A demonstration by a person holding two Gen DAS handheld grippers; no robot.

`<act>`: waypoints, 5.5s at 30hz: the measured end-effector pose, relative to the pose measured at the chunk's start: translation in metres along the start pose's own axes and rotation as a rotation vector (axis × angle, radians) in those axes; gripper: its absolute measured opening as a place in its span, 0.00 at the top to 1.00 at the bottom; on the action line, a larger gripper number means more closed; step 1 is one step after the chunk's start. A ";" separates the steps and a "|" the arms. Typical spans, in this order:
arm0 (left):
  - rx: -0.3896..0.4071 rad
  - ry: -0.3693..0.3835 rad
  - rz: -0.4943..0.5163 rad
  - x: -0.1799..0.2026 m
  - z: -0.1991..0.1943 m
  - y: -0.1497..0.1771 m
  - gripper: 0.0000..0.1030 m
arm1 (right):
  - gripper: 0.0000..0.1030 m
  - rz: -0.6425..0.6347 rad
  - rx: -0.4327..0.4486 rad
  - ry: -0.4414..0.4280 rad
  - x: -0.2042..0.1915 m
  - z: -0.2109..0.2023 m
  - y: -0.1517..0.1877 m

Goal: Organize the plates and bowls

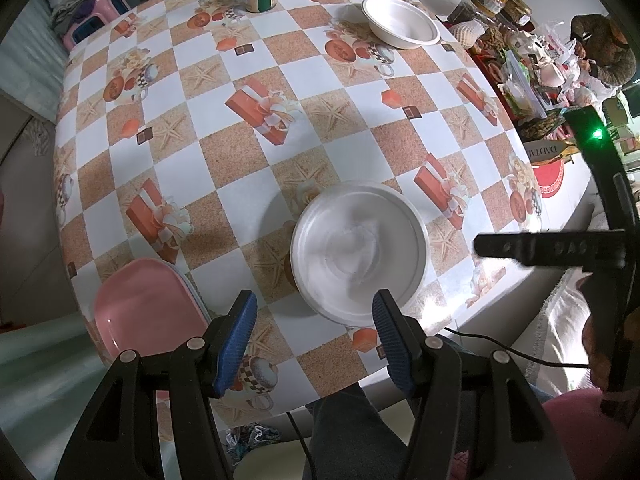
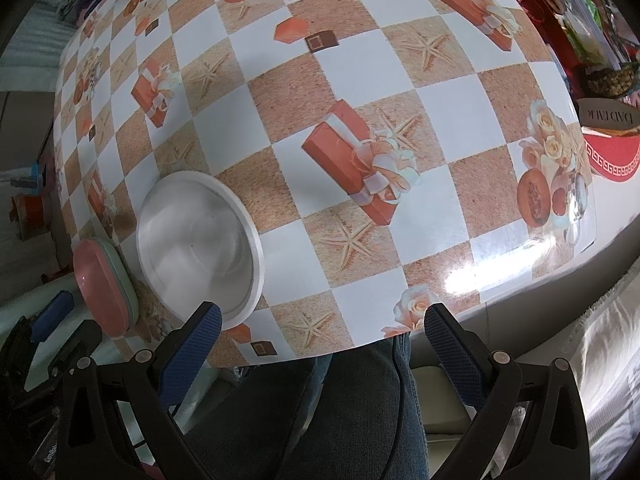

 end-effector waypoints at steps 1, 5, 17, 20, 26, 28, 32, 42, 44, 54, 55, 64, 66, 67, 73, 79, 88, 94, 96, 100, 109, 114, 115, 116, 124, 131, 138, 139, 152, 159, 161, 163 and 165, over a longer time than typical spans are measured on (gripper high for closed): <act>0.003 0.000 -0.002 -0.001 0.000 0.000 0.38 | 0.01 0.012 0.008 -0.011 0.005 -0.003 -0.002; 0.009 0.009 -0.041 -0.013 -0.002 0.003 0.37 | 0.01 0.057 0.060 -0.038 0.028 -0.018 -0.009; -0.017 0.099 -0.141 -0.027 -0.006 -0.002 0.31 | 0.01 0.248 0.112 -0.087 0.109 -0.025 -0.010; -0.023 0.117 -0.122 -0.011 -0.006 -0.008 0.31 | 0.01 0.254 0.090 -0.089 0.112 -0.018 -0.007; -0.025 0.152 -0.099 0.018 -0.011 -0.033 0.31 | 0.01 0.236 0.072 -0.094 0.106 -0.012 -0.008; -0.019 0.170 -0.110 0.029 -0.014 -0.047 0.31 | 0.01 0.227 0.071 -0.094 0.105 -0.013 -0.012; 0.004 0.186 -0.121 0.050 -0.021 -0.081 0.31 | 0.01 0.211 0.073 -0.088 0.108 -0.018 -0.024; 0.069 0.145 -0.220 0.067 -0.020 -0.203 0.31 | 0.01 0.124 0.137 -0.055 0.108 -0.071 -0.109; 0.076 0.130 -0.247 0.066 -0.014 -0.226 0.31 | 0.01 0.098 0.154 -0.046 0.105 -0.084 -0.135; 0.063 0.039 -0.271 0.062 0.033 -0.321 0.31 | 0.01 0.045 0.193 -0.036 0.090 -0.108 -0.250; 0.062 0.030 -0.266 0.062 0.038 -0.329 0.31 | 0.01 0.045 0.192 -0.035 0.089 -0.107 -0.259; 0.063 -0.034 -0.216 0.062 0.062 -0.380 0.31 | 0.01 0.036 0.188 -0.052 0.081 -0.096 -0.312; 0.048 -0.035 -0.203 0.064 0.069 -0.385 0.33 | 0.01 0.025 0.188 -0.059 0.078 -0.094 -0.317; 0.039 -0.036 -0.199 0.064 0.072 -0.386 0.39 | 0.01 0.025 0.191 -0.055 0.077 -0.093 -0.321; -0.011 0.005 -0.171 0.073 0.084 -0.383 0.71 | 0.22 0.009 0.188 -0.036 0.069 -0.091 -0.328; -0.028 0.028 -0.097 0.094 0.082 -0.360 0.81 | 0.68 -0.039 0.126 -0.114 0.048 -0.078 -0.319; -0.069 0.034 -0.088 0.084 0.088 -0.300 0.81 | 0.73 -0.116 0.102 -0.070 0.030 -0.055 -0.273; -0.101 0.029 -0.062 0.081 0.090 -0.251 0.77 | 0.73 -0.153 0.056 -0.078 0.024 -0.034 -0.223; -0.088 0.019 -0.063 0.073 0.085 -0.246 0.75 | 0.72 -0.155 0.040 -0.098 0.025 -0.029 -0.212; -0.059 0.019 -0.082 0.059 0.072 -0.246 0.56 | 0.49 -0.126 0.052 -0.095 0.041 -0.031 -0.202; -0.089 0.002 -0.041 0.081 0.094 -0.268 0.55 | 0.21 -0.050 0.096 -0.115 0.072 -0.042 -0.212; -0.125 0.071 -0.019 0.104 0.098 -0.258 0.63 | 0.56 -0.036 0.056 -0.130 0.050 -0.023 -0.208; -0.119 0.061 -0.006 0.106 0.095 -0.255 0.65 | 0.56 -0.032 0.066 -0.125 0.049 -0.024 -0.207; -0.110 0.041 0.010 0.109 0.092 -0.253 0.65 | 0.68 -0.048 0.049 -0.145 0.044 -0.021 -0.204; -0.030 0.043 0.001 0.117 0.050 -0.212 0.65 | 0.77 -0.132 0.047 -0.120 0.029 -0.034 -0.165; 0.013 0.047 0.005 0.100 0.016 -0.159 0.64 | 0.77 -0.201 0.063 -0.090 -0.005 -0.050 -0.123; 0.013 0.026 0.013 0.067 -0.001 -0.089 0.64 | 0.76 -0.282 0.048 -0.064 -0.041 -0.042 -0.064; 0.007 0.026 0.008 0.060 0.000 -0.077 0.63 | 0.76 -0.295 0.044 -0.060 -0.047 -0.039 -0.058; -0.071 0.038 -0.014 0.034 0.031 -0.011 0.59 | 0.76 -0.346 -0.045 0.049 -0.083 0.014 -0.007; -0.046 0.056 -0.080 0.003 0.019 -0.001 0.41 | 0.26 -0.312 -0.024 0.092 -0.067 0.007 -0.004; -0.032 0.061 -0.091 -0.005 0.012 0.004 0.41 | 0.14 -0.292 -0.016 0.060 -0.062 -0.001 -0.003; -0.013 0.066 -0.104 -0.011 0.004 0.008 0.39 | 0.14 -0.272 -0.009 0.055 -0.056 -0.008 -0.002; -0.002 0.071 -0.114 -0.014 -0.001 0.010 0.38 | 0.00 -0.251 -0.012 0.074 -0.050 -0.010 -0.003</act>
Point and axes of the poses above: each gripper's, at about its wrist camera, not at the fingertips, and z roughly the way its jaws point, x to its right, y to its underside, the point moved 10 cm from there along z, roughly the way its jaws point, and after that the axes turned 12 degrees about -x, right-handed, at the moved point
